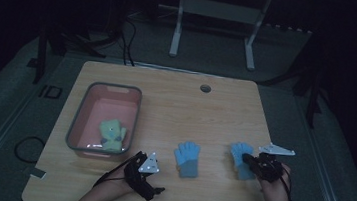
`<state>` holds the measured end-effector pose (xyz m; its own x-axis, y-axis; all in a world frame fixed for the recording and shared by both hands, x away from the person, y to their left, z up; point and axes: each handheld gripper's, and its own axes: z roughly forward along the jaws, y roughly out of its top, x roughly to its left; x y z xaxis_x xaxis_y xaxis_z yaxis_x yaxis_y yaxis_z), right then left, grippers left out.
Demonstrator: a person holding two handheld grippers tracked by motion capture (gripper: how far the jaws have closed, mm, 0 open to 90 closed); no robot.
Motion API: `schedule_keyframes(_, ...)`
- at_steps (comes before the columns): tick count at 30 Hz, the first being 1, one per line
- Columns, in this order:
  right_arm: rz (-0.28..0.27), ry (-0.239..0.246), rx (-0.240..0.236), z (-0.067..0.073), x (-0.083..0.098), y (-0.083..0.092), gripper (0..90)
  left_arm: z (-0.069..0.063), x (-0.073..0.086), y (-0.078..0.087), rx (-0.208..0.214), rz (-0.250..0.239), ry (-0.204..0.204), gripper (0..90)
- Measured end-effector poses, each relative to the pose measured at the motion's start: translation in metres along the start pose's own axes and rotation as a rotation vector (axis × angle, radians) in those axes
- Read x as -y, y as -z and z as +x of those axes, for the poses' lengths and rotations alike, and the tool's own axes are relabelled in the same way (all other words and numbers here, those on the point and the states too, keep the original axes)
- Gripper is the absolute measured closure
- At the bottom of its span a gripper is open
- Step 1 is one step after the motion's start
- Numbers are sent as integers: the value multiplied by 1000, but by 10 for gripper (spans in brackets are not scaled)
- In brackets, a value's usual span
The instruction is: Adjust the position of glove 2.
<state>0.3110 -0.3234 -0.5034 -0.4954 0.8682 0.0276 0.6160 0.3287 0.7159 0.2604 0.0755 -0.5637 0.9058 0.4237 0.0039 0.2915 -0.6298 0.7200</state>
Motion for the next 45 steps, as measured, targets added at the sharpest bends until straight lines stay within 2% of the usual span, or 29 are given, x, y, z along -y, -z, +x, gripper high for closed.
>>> schedule_keyframes(4,-15,-16,14,19,-12,4,867,-1,0,-1,3,10,-10,37)
schedule_keyframes(5,-11,-4,32,25,-13,4,867,-1,0,-1,3,5,-8,37)
schedule_keyframes(7,-11,-8,55,33,-15,1,868,-1,0,0,3,4,-6,37)
schedule_keyframes(9,-13,-32,71,41,-17,-2,867,-1,0,0,3,5,-3,37)
schedule_keyframes(10,-7,-31,69,46,-17,-5,867,-1,0,0,3,4,-3,37)
schedule_keyframes(12,6,-18,97,56,-19,-9,867,-1,0,0,5,8,-7,37)
schedule_keyframes(17,-1,-73,89,67,-21,-15,867,-1,0,0,8,5,-6,37)
schedule_keyframes(19,-1,-73,100,71,-21,-17,867,-1,0,0,8,5,-6,37)
schedule_keyframes(21,-1,-80,90,73,-20,-20,867,-1,0,0,5,7,-6,37)
schedule_keyframes(27,16,-86,100,77,-16,-31,866,-1,0,0,6,11,-10,37)
schedule_keyframes(32,28,-107,109,75,-12,-40,864,-2,0,0,6,6,-9,37)
schedule_keyframes(42,75,-108,120,71,0,-60,820,-1,0,0,11,8,-12,37)
schedule_keyframes(45,74,-106,123,70,1,-62,805,-1,1,0,9,12,-14,37)
